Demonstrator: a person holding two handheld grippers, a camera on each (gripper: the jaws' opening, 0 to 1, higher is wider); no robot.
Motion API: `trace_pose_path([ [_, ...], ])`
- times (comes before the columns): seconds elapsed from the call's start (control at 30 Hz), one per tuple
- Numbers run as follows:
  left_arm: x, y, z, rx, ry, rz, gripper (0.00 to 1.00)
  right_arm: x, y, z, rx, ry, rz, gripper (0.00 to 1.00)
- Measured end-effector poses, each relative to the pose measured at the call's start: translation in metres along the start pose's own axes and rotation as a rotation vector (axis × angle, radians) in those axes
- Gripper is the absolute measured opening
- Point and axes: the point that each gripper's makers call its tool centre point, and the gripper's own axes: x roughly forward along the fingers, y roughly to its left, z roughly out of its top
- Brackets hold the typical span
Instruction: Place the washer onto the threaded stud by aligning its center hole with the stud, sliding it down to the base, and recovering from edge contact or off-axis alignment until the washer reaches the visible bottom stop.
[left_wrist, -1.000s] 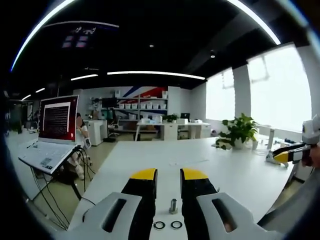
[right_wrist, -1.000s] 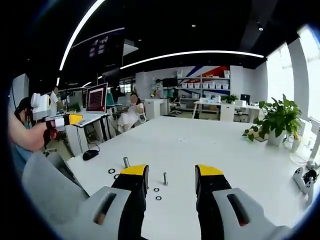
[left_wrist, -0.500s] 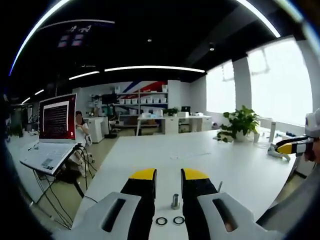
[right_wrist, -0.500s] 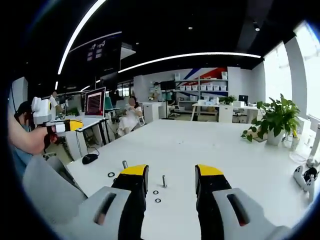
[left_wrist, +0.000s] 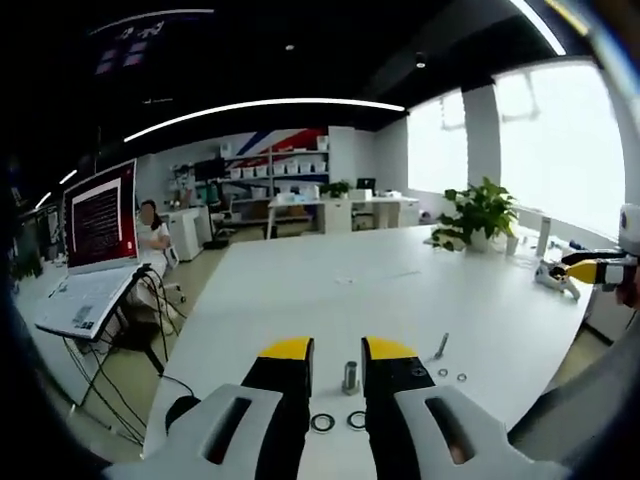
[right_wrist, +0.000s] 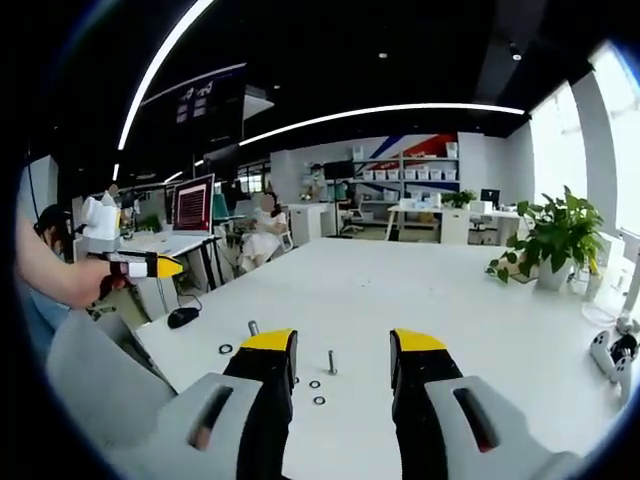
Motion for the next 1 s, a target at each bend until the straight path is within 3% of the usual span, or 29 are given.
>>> trace_pose_path([
  [0.27, 0.014, 0.002, -0.014, -0.005, 0.05, 0.001, 0.19, 0.004, -0.002, 0.012, 0.012, -0.028, -0.018, 0.4],
  [0.57, 0.03, 0.004, -0.022, 0.021, 0.086, -0.002, 0.21, 0.006, -0.005, 0.013, 0.012, -0.026, -0.023, 0.4],
  [0.9, 0.046, 0.016, -0.05, 0.071, 0.221, -0.006, 0.22, 0.025, 0.0, 0.019, -0.058, -0.036, 0.016, 0.4],
  [1.0, 0.051, 0.016, -0.06, 0.074, 0.271, -0.028, 0.22, 0.026, -0.001, 0.017, -0.035, -0.033, 0.023, 0.4],
])
